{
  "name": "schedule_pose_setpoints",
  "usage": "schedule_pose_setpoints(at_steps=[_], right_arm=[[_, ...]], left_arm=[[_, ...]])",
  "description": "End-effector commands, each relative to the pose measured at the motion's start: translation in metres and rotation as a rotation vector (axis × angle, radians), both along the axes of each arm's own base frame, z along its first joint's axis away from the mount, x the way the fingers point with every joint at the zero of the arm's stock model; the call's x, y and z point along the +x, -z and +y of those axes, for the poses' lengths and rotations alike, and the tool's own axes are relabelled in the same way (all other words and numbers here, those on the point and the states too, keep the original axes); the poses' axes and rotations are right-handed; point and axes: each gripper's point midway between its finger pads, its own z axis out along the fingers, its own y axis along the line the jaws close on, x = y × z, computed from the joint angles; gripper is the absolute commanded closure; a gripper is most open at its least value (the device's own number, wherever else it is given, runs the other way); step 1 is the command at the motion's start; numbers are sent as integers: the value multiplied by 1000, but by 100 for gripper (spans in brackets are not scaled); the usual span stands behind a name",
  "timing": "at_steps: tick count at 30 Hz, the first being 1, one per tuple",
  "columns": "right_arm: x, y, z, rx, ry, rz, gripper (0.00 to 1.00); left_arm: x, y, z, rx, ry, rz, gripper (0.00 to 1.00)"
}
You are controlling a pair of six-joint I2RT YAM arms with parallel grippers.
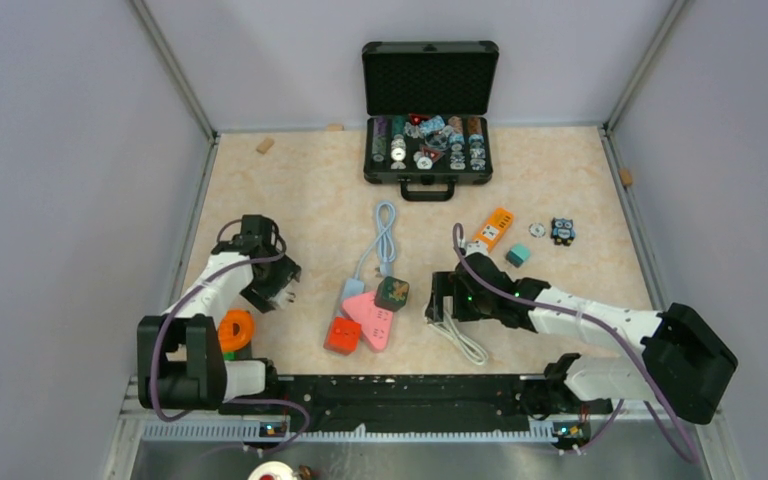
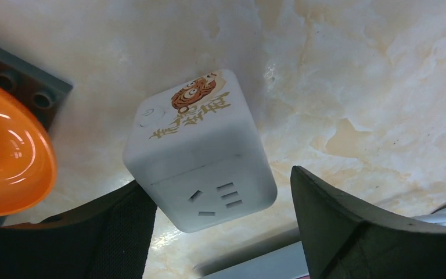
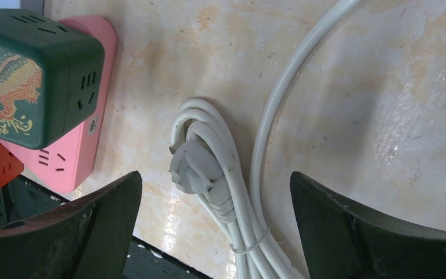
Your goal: Insert the plug
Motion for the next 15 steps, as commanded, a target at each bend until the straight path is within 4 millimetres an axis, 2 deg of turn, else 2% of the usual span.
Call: schedule_pose_setpoints(at_steps=[1, 5, 9, 13, 15], right_arm=[[3, -10, 2, 44, 9, -19, 6], [2, -12, 1, 47, 13, -22, 6], [2, -14, 1, 53, 15, -24, 6], [0, -14, 4, 73, 6, -17, 6], [0, -17, 8, 93, -5, -22, 5]], left_arm=[[9, 6, -13, -72, 49, -23, 24], [9, 8, -13, -70, 65, -17, 39], [11, 1, -14, -72, 82, -42, 63], [16, -16, -22, -97, 171, -123, 78], [19, -27, -31, -126, 237, -181, 82]])
